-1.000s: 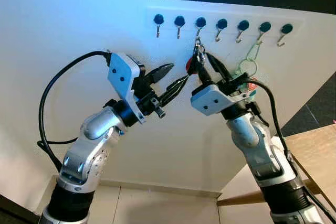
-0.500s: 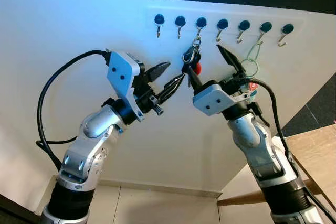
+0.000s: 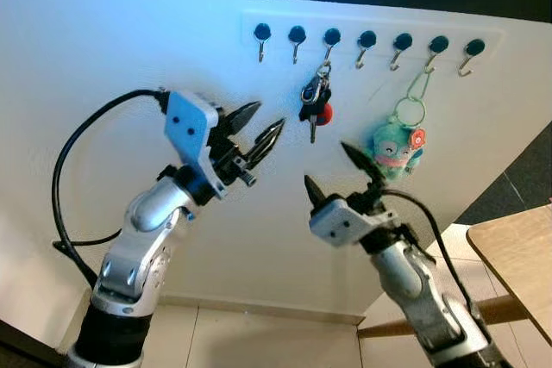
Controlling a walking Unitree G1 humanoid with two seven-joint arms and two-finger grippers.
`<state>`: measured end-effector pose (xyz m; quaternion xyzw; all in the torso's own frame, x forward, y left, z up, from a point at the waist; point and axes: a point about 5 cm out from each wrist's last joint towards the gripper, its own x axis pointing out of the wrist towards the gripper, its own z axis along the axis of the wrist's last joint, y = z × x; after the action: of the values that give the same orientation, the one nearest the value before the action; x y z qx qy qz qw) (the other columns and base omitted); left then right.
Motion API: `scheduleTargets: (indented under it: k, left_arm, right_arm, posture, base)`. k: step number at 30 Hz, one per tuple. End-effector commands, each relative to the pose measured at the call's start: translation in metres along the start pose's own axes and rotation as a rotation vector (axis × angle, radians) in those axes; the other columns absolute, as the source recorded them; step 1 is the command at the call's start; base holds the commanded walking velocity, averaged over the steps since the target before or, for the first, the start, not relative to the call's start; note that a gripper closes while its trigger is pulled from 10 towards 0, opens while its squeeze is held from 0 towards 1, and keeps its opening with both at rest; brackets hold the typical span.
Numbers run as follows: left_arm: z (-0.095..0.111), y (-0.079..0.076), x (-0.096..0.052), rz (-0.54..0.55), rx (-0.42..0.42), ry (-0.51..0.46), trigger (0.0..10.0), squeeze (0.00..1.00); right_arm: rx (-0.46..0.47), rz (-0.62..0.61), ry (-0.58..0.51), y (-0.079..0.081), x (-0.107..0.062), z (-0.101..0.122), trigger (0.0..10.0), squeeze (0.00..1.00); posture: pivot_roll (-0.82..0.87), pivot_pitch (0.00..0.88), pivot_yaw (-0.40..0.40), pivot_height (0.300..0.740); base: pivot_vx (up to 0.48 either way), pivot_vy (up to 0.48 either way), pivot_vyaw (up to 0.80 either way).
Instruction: Hang keys on a hook
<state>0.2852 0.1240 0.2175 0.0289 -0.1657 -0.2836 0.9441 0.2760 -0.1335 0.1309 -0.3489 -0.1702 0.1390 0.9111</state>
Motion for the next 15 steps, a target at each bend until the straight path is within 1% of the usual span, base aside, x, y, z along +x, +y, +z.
scheduleTargets:
  k: [1,2,3,4,5,6,7,8,9,10,12,14,15]
  left_arm:
    - [-0.038,0.008,-0.017,0.075,0.007,0.151,10.0,0.0]
    - [-0.061,0.011,-0.03,0.11,0.013,0.251,10.0,0.0]
    - [-0.079,0.012,-0.041,0.133,0.029,0.339,10.0,0.0]
    - [-0.079,0.012,-0.041,0.133,0.029,0.339,10.0,0.0]
    - [-0.091,0.013,-0.048,0.146,0.041,0.396,10.0,0.0]
    - [-0.091,0.013,-0.048,0.146,0.041,0.396,10.0,0.0]
    - [-0.122,0.014,-0.069,0.196,0.061,0.566,10.0,0.0]
    - [-0.146,0.014,-0.089,0.246,0.07,0.697,10.0,0.0]
    - [-0.169,0.013,-0.114,0.311,0.066,0.829,10.0,0.0]
    - [-0.181,0.012,-0.13,0.352,0.063,0.91,10.0,0.0]
    - [-0.199,0.005,-0.155,0.413,0.013,1.01,10.0,0.0]
    - [-0.209,-0.002,-0.169,0.453,-0.043,1.075,10.0,0.0]
    - [-0.209,-0.002,-0.169,0.453,-0.043,1.075,10.0,0.0]
  right_arm:
    - [0.148,0.092,0.214,0.025,-0.021,-0.04,10.0,0.0]
    - [0.233,0.135,0.335,0.038,-0.033,-0.059,10.0,0.0]
    - [0.277,0.167,0.423,0.048,-0.042,-0.073,10.0,0.0]
    - [0.277,0.167,0.423,0.048,-0.042,-0.073,10.0,0.0]
    - [0.304,0.187,0.477,0.055,-0.049,-0.08,10.0,0.0]
    - [0.304,0.187,0.477,0.055,-0.049,-0.08,10.0,0.0]
    - [0.348,0.218,0.593,0.067,-0.062,-0.096,10.0,0.0]
    - [0.384,0.234,0.675,0.076,-0.074,-0.106,10.0,0.0]
    - [0.421,0.259,0.771,0.086,-0.089,-0.116,10.0,0.0]
    - [0.444,0.275,0.83,0.092,-0.099,-0.122,10.0,0.0]
    - [0.537,0.27,0.928,0.102,-0.117,-0.128,10.0,0.0]
    - [0.615,0.231,0.997,0.107,-0.128,-0.132,10.0,0.0]
    - [0.615,0.231,0.997,0.107,-0.128,-0.132,10.0,0.0]
  posture:
    - [0.01,0.108,-0.022,0.74]
    - [0.01,0.106,-0.018,0.74]
    - [0.02,0.106,-0.017,0.74]
    - [0.02,0.106,-0.017,0.74]
    - [0.02,0.106,-0.017,0.74]
    - [0.02,0.106,-0.017,0.74]
    - [0.02,0.099,-0.009,0.74]
    - [0.02,0.096,-0.003,0.74]
    - [0.02,0.089,-0.001,0.74]
    - [0.02,0.087,0.0,0.74]
    - [0.02,0.077,0.001,0.74]
    - [0.02,0.068,0.002,0.74]
    - [0.02,0.068,0.002,0.74]
  base:
    - [0.0,0.0,0.0]
    - [0.0,0.0,0.0]
    - [0.0,0.0,0.0]
    - [0.0,0.0,0.0]
    - [0.0,0.0,0.0]
    - [0.0,0.0,0.0]
    - [0.0,0.0,0.0]
    - [0.0,0.0,0.0]
    - [0.0,0.0,0.0]
    - [0.0,0.0,0.0]
    - [0.0,0.0,0.0]
    - [0.0,0.0,0.0]
    - [0.0,0.0,0.0]
